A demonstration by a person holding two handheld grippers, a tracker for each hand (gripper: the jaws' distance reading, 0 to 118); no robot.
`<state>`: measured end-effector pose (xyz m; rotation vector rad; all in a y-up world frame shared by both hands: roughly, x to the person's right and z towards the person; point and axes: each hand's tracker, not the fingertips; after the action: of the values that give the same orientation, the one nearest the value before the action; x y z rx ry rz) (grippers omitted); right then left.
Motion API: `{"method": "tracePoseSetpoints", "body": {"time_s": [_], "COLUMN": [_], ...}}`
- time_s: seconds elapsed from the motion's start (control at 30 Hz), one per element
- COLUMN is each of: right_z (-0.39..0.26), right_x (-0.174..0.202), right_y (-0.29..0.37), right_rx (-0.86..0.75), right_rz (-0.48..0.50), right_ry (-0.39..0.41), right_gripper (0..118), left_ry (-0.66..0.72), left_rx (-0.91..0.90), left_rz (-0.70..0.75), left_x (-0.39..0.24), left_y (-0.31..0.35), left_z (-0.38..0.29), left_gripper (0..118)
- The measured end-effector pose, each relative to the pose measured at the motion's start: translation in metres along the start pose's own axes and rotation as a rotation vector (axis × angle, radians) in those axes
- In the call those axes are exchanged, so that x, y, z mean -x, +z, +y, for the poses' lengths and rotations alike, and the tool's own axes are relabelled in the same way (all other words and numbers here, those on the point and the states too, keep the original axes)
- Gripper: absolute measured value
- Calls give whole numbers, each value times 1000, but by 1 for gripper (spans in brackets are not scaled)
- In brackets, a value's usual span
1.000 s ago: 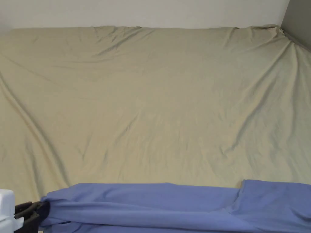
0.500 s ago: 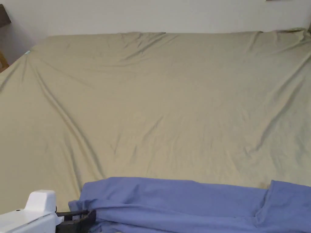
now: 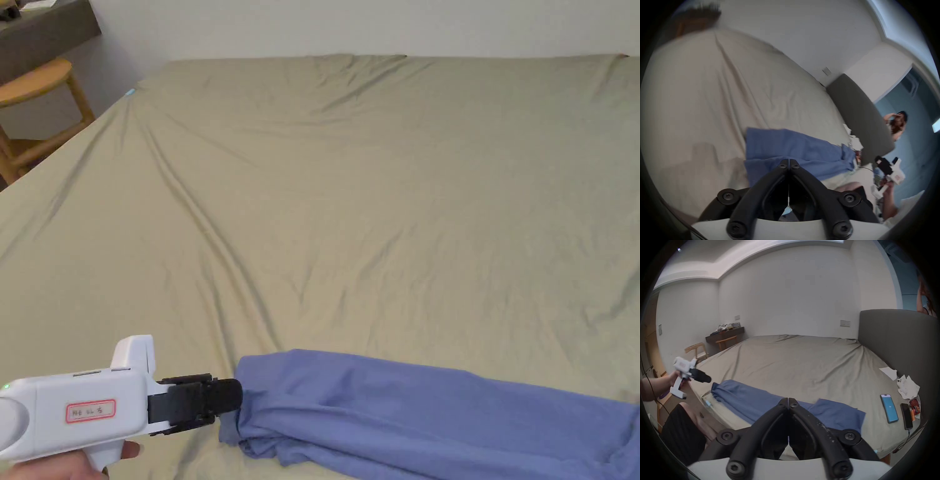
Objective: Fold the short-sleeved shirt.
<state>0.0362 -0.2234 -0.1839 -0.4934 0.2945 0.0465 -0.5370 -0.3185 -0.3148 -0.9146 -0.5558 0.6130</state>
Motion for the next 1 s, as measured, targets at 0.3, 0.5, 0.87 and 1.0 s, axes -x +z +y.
{"method": "tracePoseSetpoints", "body": {"time_s": [0.3,0.5,0.87,1.0], "right_z": [-9,-11,-17,-13], "right_x": [7,3,15,19], "right_y": [-1,-6,-21,-22], "right_rx": [35,62,74,76], "right_rz": [46,43,80,90], "right_ry": [-7,-21,-38,-47], "right_gripper": [2,2,2,2], "left_ry": [273,302,92,80], "left_rx": [153,90,283,264], "left_rz": [-132,-209,-104,-96], "left_x": [81,83,16,25], "left_y": [-35,-47,-128,-133], "left_z": [18,31,17,26], "left_gripper": [105,115,21,17]}}
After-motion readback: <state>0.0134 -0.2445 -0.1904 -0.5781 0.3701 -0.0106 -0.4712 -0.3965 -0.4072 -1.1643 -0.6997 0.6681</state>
